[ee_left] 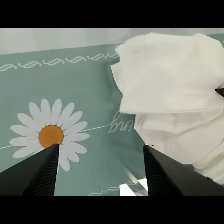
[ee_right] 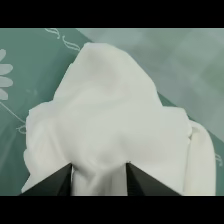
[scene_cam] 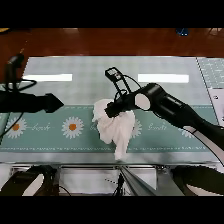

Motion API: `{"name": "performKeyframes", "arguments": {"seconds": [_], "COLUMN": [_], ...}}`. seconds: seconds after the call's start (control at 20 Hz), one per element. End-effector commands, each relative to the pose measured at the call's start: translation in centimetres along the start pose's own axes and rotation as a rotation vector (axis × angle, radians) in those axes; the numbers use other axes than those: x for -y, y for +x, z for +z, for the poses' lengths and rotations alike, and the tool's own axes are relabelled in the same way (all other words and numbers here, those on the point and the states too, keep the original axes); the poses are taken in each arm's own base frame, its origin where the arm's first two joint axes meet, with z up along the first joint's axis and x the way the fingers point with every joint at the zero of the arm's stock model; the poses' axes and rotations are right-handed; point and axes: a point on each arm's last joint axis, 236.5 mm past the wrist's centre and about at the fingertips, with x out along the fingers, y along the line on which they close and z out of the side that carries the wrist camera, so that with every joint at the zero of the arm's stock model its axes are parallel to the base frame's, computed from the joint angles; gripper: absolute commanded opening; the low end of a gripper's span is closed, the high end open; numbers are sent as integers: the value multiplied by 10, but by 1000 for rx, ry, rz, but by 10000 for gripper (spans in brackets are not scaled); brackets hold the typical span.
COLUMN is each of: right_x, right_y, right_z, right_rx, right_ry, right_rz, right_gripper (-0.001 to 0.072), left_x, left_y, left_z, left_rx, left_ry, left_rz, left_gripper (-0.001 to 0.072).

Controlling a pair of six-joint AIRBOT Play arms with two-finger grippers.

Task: Fold the shirts.

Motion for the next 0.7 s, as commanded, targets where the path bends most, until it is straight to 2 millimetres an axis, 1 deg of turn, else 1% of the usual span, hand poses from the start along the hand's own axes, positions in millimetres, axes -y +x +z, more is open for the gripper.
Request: {"name": "performKeyframes", "arguments": {"seconds": [0.0, 0.05, 0.1, 0.15, 0.2, 0.25, 0.35, 0.4, 0.5, 0.6, 0.65], "right_x": [24, 37, 56, 80, 105, 129, 167, 179, 197, 204, 206], "right_y": [-18, -35, -54, -73, -91, -108, -130, -136, -143, -146, -148], "right_z": [9, 12, 13, 11, 5, -6, -35, -49, -73, -93, -101], "right_rx": [32, 50, 63, 68, 57, 28, -44, -68, -88, -94, -95], "right_ry": [43, 53, 51, 46, 46, 58, 137, 183, 287, 366, 388], "right_rz": [-32, -57, -104, -175, -241, -297, -342, -342, -335, -325, -326], "right_gripper": [435, 436, 436, 437, 437, 437, 437, 437, 437, 437, 437], "left_x": [-5, -9, -12, -12, -9, -4, 8, 15, 24, 28, 31], "left_y": [47, 58, 68, 78, 88, 98, 116, 126, 147, 166, 172], "left_z": [-25, -37, -48, -57, -60, -57, -43, -38, -40, -41, -39], "left_rx": [-32, -71, -110, -139, -150, -140, -111, -113, -157, -190, -188], "left_ry": [-52, -57, -71, -88, -109, -119, -187, -225, -305, -394, -425], "left_rz": [-74, -77, -85, -105, -138, -177, -271, -329, -423, -490, -528], "left_gripper": [620, 621, 627, 713, 720, 720, 720, 720, 720, 720, 720]}}
